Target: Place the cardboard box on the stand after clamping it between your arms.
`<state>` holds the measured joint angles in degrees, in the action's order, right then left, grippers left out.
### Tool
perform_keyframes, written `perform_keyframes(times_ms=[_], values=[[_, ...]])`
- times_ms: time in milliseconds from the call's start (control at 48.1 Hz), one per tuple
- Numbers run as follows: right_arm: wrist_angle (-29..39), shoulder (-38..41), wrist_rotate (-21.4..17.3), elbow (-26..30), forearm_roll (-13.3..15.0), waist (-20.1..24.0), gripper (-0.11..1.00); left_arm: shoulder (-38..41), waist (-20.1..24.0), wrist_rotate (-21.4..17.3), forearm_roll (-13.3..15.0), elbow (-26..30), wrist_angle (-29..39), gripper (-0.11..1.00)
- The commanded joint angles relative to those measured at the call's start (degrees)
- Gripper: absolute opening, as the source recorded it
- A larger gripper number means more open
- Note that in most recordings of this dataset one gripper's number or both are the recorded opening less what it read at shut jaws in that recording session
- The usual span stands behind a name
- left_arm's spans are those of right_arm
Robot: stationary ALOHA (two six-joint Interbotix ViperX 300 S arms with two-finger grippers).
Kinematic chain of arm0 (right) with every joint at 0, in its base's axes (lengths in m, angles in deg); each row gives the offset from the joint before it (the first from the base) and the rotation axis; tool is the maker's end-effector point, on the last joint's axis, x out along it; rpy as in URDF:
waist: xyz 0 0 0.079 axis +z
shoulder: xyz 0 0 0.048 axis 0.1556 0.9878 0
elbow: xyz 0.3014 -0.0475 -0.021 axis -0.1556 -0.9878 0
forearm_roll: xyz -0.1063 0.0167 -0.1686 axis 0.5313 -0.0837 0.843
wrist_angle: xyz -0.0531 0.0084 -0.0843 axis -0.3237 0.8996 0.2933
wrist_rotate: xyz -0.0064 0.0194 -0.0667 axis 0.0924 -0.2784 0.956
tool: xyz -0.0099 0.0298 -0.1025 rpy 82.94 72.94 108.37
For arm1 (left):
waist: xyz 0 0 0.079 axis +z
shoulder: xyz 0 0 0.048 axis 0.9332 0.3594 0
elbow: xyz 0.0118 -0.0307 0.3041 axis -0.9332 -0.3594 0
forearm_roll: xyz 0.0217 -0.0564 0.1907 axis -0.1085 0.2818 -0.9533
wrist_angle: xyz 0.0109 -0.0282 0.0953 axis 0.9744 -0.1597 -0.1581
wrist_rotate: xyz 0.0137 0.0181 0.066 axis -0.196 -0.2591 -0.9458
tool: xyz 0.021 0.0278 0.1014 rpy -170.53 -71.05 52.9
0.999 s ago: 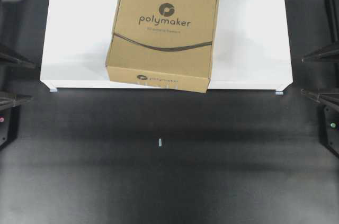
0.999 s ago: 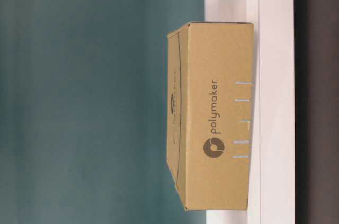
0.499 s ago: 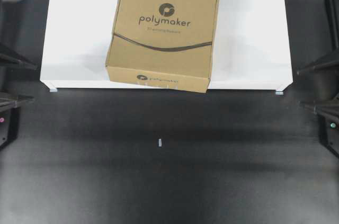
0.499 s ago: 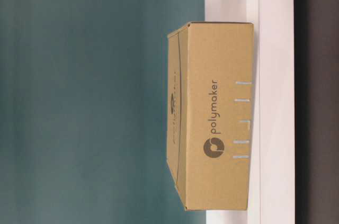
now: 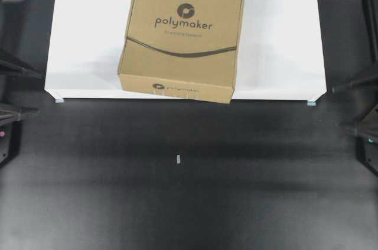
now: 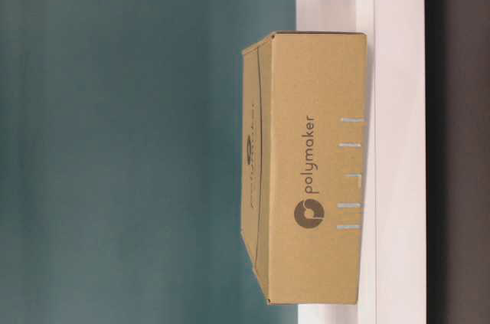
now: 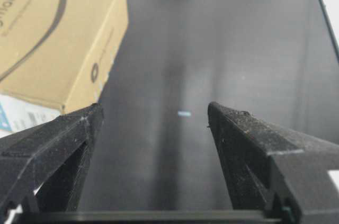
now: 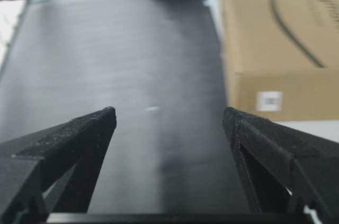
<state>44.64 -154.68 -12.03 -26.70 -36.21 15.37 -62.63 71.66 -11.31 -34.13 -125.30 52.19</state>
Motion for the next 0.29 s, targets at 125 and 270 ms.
perform_keyframes(times_ms=[125, 270], values=[[-0.18, 0.0, -0.53, 1.41, -0.79, 11.69, 0.78, 0.35, 0.0, 0.0, -0.09, 0.44, -0.53, 0.77], [0.79, 0.18, -0.44, 1.23, -0.18, 12.39, 0.78, 0.53, 0.09, 0.0, -0.18, 0.44, -0.53, 0.77]])
